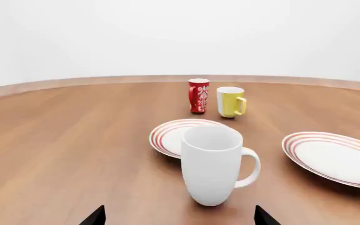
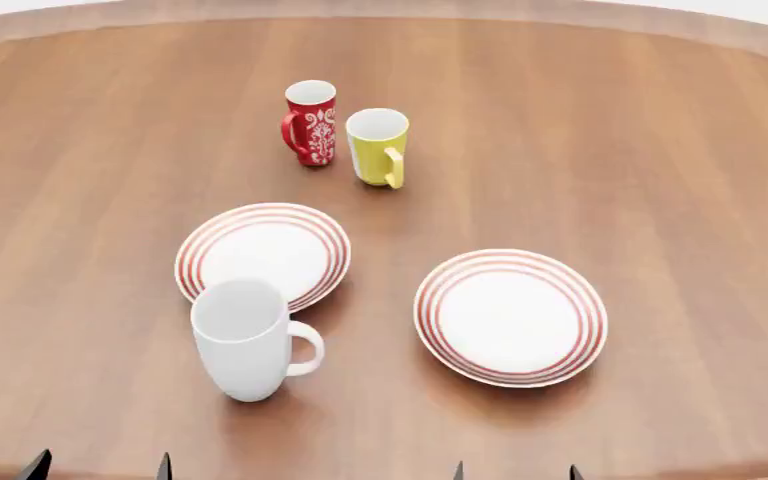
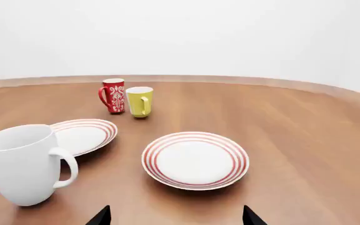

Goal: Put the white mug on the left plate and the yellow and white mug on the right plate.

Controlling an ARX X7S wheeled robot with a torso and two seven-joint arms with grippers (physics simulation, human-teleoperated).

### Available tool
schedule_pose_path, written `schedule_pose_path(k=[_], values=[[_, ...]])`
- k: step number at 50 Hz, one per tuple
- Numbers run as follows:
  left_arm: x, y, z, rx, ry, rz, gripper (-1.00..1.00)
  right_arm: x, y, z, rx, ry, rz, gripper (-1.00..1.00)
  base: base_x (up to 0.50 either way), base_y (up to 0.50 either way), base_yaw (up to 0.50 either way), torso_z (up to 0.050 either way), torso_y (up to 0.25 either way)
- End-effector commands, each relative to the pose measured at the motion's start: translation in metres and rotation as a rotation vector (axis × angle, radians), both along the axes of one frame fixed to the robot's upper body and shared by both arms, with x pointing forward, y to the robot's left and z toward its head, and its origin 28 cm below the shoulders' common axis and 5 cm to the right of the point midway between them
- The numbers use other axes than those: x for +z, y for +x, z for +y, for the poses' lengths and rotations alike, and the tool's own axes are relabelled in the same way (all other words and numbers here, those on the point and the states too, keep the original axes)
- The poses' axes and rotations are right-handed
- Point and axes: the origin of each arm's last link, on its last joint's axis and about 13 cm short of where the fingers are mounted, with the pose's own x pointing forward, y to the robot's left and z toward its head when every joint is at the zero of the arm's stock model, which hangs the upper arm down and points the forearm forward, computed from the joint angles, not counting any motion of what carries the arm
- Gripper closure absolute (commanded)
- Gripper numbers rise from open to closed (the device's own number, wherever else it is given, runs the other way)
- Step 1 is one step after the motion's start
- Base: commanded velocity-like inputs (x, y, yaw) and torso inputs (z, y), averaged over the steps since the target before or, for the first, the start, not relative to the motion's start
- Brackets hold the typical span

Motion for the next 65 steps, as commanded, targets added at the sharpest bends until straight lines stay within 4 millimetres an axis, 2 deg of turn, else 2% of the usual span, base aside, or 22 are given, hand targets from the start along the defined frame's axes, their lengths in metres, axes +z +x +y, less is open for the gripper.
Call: schedule_pose_path(k=[1, 12, 14, 18, 21, 30, 37, 51, 62, 65], values=[[0.001, -0.005, 0.001, -0.014, 0.023, -0.024, -1.0, 0.001, -0.002, 0.004, 0.002, -0.023, 0.0, -1.0, 0.0, 0.0, 0.0, 0.0, 0.0], [0.007, 0.0, 0.007, 0.015, 0.011, -0.016, -1.0, 0.008, -0.005, 0.006, 0.009, -0.022, -0.017, -1.0, 0.0, 0.0, 0.0, 0.0, 0.0], [-0.007, 0.005, 0.006, -0.006, 0.05, 0.019, -1.0, 0.004, 0.001, 0.014, -0.014, 0.013, -0.018, -1.0, 0.0, 0.0, 0.0, 0.0, 0.0], [-0.021, 0.006, 0.006, -0.031, 0.083, 0.035, -1.0, -0.004, 0.01, 0.032, 0.009, 0.152, -0.053, -1.0, 0.0, 0.0, 0.0, 0.0, 0.0], [-0.024, 0.004, 0.007, -0.038, 0.1, 0.035, -1.0, -0.009, 0.015, 0.038, -0.004, 0.093, -0.012, -1.0, 0.0, 0.0, 0.0, 0.0, 0.0], [-0.024, -0.013, 0.013, -0.033, 0.119, 0.019, -1.0, -0.008, 0.002, 0.051, 0.013, 0.007, 0.004, -1.0, 0.0, 0.0, 0.5, 0.0, 0.0], [-0.02, -0.024, 0.01, -0.035, 0.123, 0.023, -1.0, -0.011, -0.004, 0.051, -0.006, -0.022, 0.013, -1.0, 0.0, 0.0, 0.5, 0.0, 0.0], [-0.015, -0.017, 0.006, -0.04, 0.12, 0.004, -1.0, -0.011, 0.007, 0.048, 0.01, -0.053, 0.012, -1.0, 0.0, 0.0, 0.5, 0.0, 0.0], [-0.015, -0.02, 0.006, -0.044, 0.126, 0.005, -1.0, -0.01, 0.003, 0.052, 0.044, -0.122, 0.022, -1.0, 0.0, 0.0, 0.5, 0.0, 0.0], [-0.011, -0.022, 0.006, -0.049, 0.123, -0.005, -1.0, -0.002, 0.002, 0.054, 0.045, -0.063, -0.031, -1.0, 0.0, 0.0, 0.0, 0.0, 0.0]])
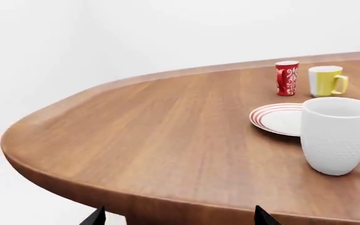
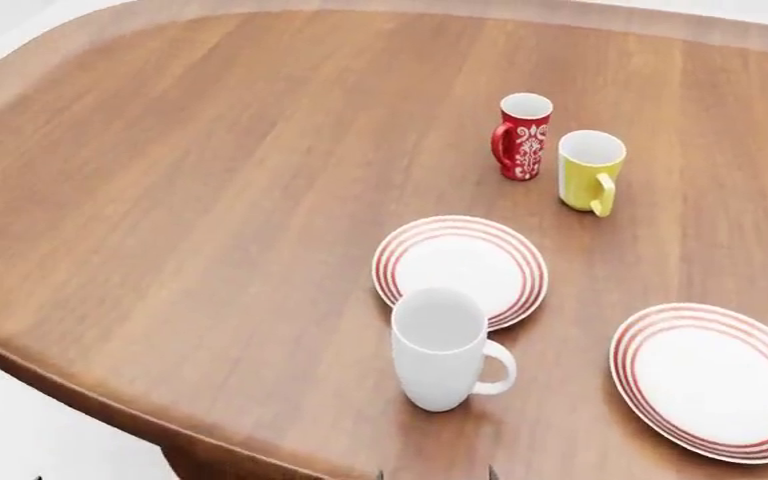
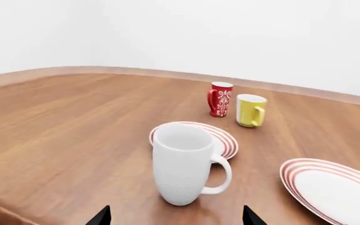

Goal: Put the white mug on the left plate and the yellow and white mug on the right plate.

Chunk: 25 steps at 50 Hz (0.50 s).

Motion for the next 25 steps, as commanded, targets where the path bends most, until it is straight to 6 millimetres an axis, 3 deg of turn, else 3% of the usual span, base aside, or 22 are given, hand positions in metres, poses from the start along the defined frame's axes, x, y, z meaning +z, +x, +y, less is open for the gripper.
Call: schedule_pose_path(k=[1, 25], values=[[0.0021, -0.0041, -0.003, -0.027, -0.011, -0.01, -1.0, 0.0059, 0.0012, 0.0018, 0.02, 0.011, -0.036, -1.0, 0.0, 0.0, 0.0, 0.0, 0.0], [0.0111, -0.0023, 0.003, -0.002, -0.021, -0.035, -1.0, 0.0092, -0.0019, -0.006, -0.062, 0.023, -0.074, -1.0, 0.12, -0.46, 0.0, 0.0, 0.0]])
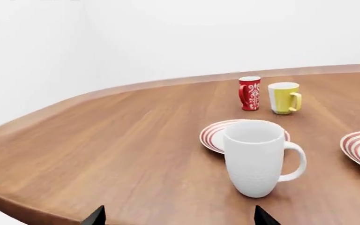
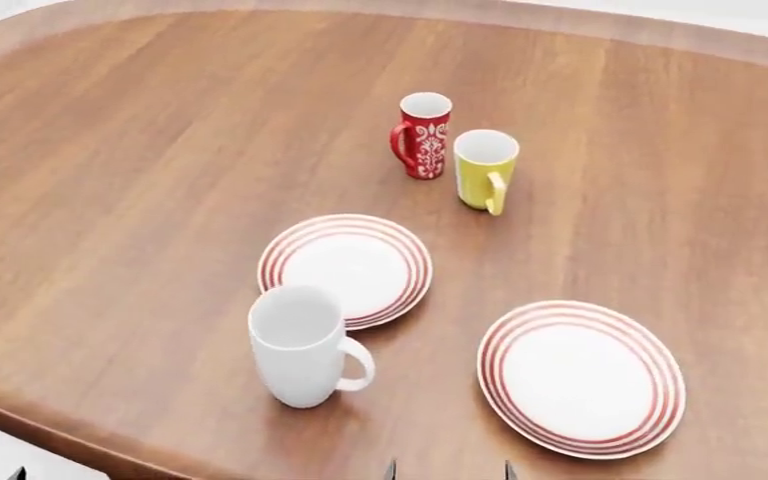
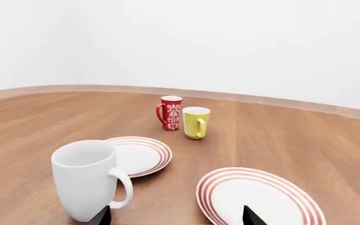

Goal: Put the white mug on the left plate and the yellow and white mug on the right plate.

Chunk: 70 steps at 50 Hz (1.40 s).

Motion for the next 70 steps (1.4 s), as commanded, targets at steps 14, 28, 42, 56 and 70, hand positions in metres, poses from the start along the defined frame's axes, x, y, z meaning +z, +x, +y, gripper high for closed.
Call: schedule_pose_path(k=[14, 28, 42, 56, 70], values=[[0.004, 0.002, 0.002, -0.002, -0.021, -0.012, -1.0, 0.001, 0.004, -0.007, -0.074, -0.023, 0.007, -1.0, 0.09, -0.36, 0.0, 0.0, 0.0], [0.011, 0.006, 0.01, 0.026, -0.041, -0.026, -1.0, 0.003, 0.003, -0.008, -0.082, -0.027, -0.017, -1.0, 0.27, 0.07, 0.0, 0.0, 0.0], [0.017, 0.007, 0.014, 0.04, -0.051, -0.037, -1.0, 0.005, 0.002, -0.013, -0.127, -0.028, -0.044, -1.0, 0.32, 0.08, 0.0, 0.0, 0.0], [0.023, 0.01, 0.017, 0.061, -0.06, -0.054, -1.0, 0.003, 0.003, -0.015, -0.127, -0.025, -0.052, -1.0, 0.47, 0.12, 0.0, 0.0, 0.0], [0.024, 0.004, 0.016, 0.058, -0.061, -0.058, -1.0, 0.005, -0.003, -0.017, -0.163, -0.055, -0.088, -1.0, 0.04, 0.24, 0.0, 0.0, 0.0]])
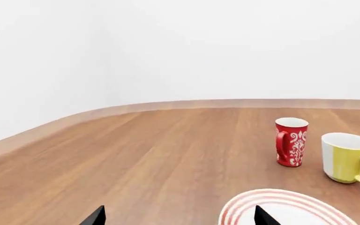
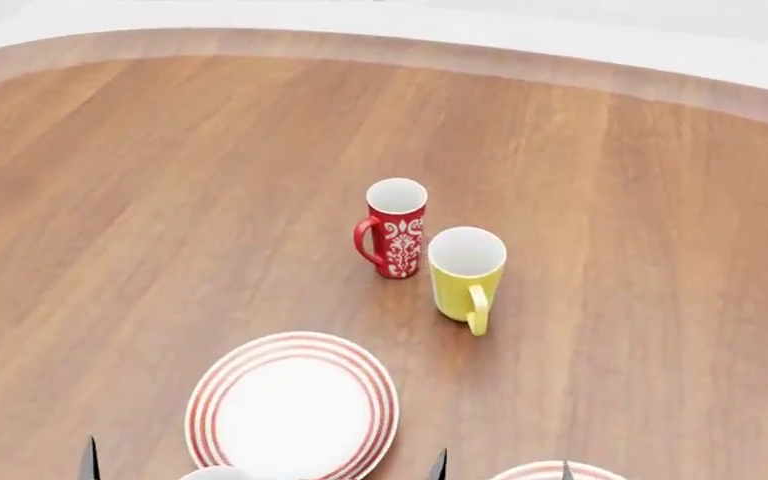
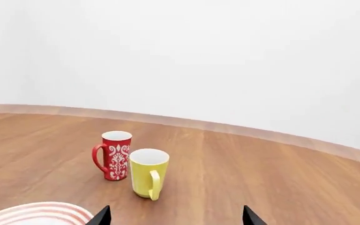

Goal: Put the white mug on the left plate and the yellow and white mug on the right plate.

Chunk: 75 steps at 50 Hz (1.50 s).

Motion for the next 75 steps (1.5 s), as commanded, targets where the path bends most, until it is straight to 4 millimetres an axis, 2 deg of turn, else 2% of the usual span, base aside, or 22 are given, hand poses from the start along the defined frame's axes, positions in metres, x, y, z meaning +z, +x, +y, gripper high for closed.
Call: schedule_pose_path(k=[1, 10, 28, 31, 34, 37, 48, 51, 61, 68, 70, 75], values=[[-0.001, -0.005, -0.003, -0.016, -0.012, -0.006, -1.0, -0.003, 0.002, -0.005, -0.031, 0.01, -0.011, -1.0, 0.0, 0.0, 0.0, 0.0, 0.0], [0.001, -0.006, -0.002, -0.014, -0.015, -0.009, -1.0, -0.001, 0.002, -0.003, 0.01, 0.019, -0.009, -1.0, 0.11, 0.03, 0.0, 0.0, 0.0], [0.005, -0.007, -0.002, -0.002, -0.011, -0.017, -1.0, -0.001, 0.0, -0.006, -0.028, -0.016, -0.02, -1.0, 0.1, 0.03, 0.0, 0.0, 0.0], [0.007, -0.011, -0.002, 0.016, -0.018, -0.028, -1.0, 0.002, -0.011, -0.014, 0.03, -0.033, -0.022, -1.0, 0.0, 0.0, 0.0, 0.0, 0.0], [0.012, -0.018, -0.006, 0.036, -0.035, -0.042, -1.0, 0.019, -0.033, -0.03, 0.052, -0.085, -0.024, -1.0, 0.0, 0.0, 0.0, 0.0, 0.0], [0.016, -0.022, -0.008, 0.052, -0.045, -0.052, -1.0, 0.029, -0.047, -0.044, 0.08, -0.094, -0.012, -1.0, 0.0, 0.0, 0.0, 0.0, 0.0], [0.023, -0.028, -0.01, 0.065, -0.056, -0.063, -1.0, 0.062, -0.065, -0.069, 0.229, -0.195, 0.135, -1.0, 0.0, 0.0, 0.0, 0.0, 0.0], [0.026, -0.028, -0.009, 0.066, -0.059, -0.066, -1.0, 0.066, -0.07, -0.069, 0.319, -0.207, 0.19, -1.0, 0.0, 0.0, 0.0, 0.0, 0.0], [0.03, -0.029, -0.005, 0.08, -0.074, -0.075, -1.0, 0.073, -0.081, -0.069, 0.444, -0.202, 0.287, -1.0, 0.0, 0.0, 0.0, 0.0, 0.0], [0.031, -0.03, -0.005, 0.081, -0.076, -0.077, -1.0, 0.072, -0.086, -0.069, 0.491, -0.209, 0.329, -1.0, 0.0, 0.0, 0.0, 0.0, 0.0], [0.032, -0.031, -0.004, 0.084, -0.078, -0.079, -1.0, 0.071, -0.088, -0.068, 0.498, -0.267, 0.369, -1.0, 0.0, 0.0, 0.0, 0.0, 0.0], [0.032, -0.031, -0.003, 0.087, -0.078, -0.08, -1.0, 0.071, -0.09, -0.063, 0.581, -0.246, 0.381, -1.0, 0.0, 0.0, 0.0, 0.0, 0.0]])
